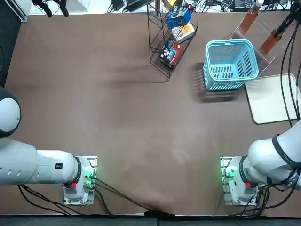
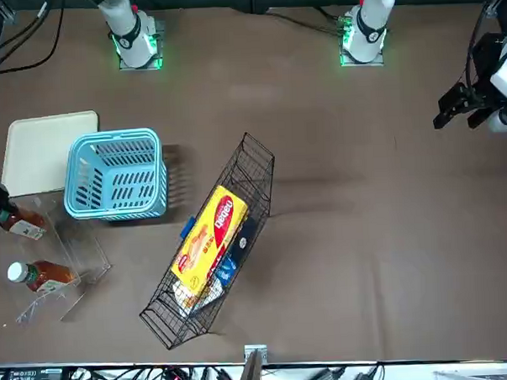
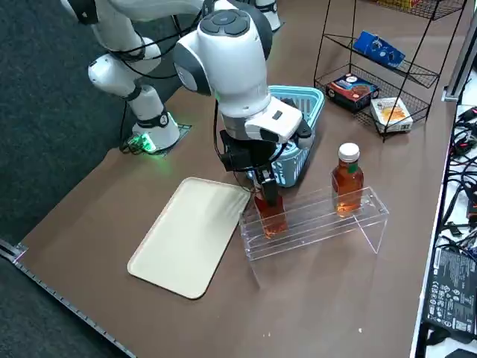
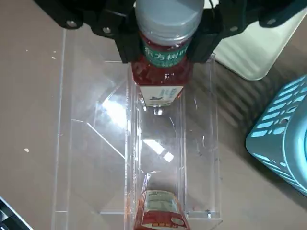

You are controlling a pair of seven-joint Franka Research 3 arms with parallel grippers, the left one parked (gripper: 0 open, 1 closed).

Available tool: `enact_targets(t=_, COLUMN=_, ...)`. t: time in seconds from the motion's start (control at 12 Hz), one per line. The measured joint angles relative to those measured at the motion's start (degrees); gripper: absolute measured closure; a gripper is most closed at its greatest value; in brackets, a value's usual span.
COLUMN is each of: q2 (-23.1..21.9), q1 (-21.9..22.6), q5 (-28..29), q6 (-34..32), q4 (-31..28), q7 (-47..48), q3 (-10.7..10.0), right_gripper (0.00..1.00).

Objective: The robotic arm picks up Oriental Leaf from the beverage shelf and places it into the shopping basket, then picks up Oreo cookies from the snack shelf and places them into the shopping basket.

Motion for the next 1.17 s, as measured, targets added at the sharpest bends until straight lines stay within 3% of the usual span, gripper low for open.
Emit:
enact_targets(t=0.67, q2=-0.90, q1=0.09, q5=2.16, q6=-1.98, q4=1.32, q7=0.08, q3=0.23, right_gripper=0.43)
enact_targets(t=1.17, q2=-9.29, q1=0.36, q5=2.56, q6=-12.69, q4=3.11, q7=4.71, q3=0.31, right_gripper=0.43)
